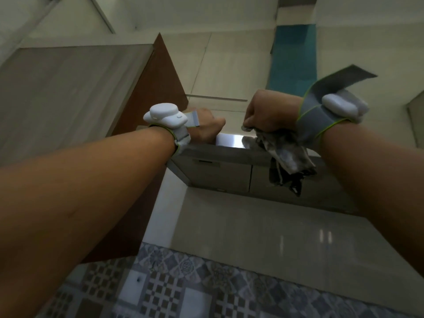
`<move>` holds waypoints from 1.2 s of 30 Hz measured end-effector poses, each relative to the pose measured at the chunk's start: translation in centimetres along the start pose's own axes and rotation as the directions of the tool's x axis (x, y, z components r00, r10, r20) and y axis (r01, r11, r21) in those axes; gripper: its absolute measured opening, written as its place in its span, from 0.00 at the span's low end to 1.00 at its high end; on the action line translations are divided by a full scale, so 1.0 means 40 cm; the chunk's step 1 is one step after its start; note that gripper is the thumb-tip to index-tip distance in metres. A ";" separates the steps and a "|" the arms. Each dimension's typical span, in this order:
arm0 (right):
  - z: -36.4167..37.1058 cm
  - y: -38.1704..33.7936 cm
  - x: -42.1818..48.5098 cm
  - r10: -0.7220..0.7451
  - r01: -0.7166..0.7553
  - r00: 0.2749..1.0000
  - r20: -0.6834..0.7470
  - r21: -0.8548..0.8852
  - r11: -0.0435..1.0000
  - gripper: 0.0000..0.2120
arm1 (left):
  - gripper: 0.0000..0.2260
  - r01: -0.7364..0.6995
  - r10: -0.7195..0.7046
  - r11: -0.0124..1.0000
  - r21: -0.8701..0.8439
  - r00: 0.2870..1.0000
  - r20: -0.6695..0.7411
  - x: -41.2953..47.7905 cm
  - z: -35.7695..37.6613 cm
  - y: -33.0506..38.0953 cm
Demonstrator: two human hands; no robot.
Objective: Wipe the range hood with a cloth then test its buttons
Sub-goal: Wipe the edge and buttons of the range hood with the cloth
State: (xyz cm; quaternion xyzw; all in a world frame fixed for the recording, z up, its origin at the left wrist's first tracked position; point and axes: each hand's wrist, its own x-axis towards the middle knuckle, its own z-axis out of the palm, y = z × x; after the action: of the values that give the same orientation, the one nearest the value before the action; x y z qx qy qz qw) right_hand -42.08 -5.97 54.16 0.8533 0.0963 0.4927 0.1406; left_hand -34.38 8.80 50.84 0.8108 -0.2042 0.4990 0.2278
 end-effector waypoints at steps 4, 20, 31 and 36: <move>0.004 0.071 -0.064 0.023 -0.017 0.996 -0.085 0.076 0.997 0.11 | 0.18 -0.071 0.067 0.992 0.102 0.997 0.042 -0.027 0.018 0.039; 0.142 0.080 -0.139 0.019 -0.029 0.928 -0.373 -0.020 0.999 0.11 | 0.22 -0.295 0.316 0.944 0.150 0.937 -0.148 -0.026 0.149 0.040; 0.187 0.022 -0.086 0.061 -0.099 0.902 -0.428 -0.069 0.993 0.10 | 0.28 -0.277 0.298 0.954 0.114 0.911 -0.285 -0.035 0.198 0.030; 0.197 0.001 -0.100 0.008 -0.053 0.907 -0.421 -0.096 0.994 0.10 | 0.28 -0.282 0.297 0.955 0.094 0.880 -0.371 -0.030 0.216 0.031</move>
State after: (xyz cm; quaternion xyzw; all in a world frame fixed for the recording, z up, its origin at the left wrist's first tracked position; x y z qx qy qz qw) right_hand -37.24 -8.36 47.19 0.7201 0.0850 0.6713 0.1537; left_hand -29.40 2.98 46.53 0.6629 -0.2654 0.6789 0.1709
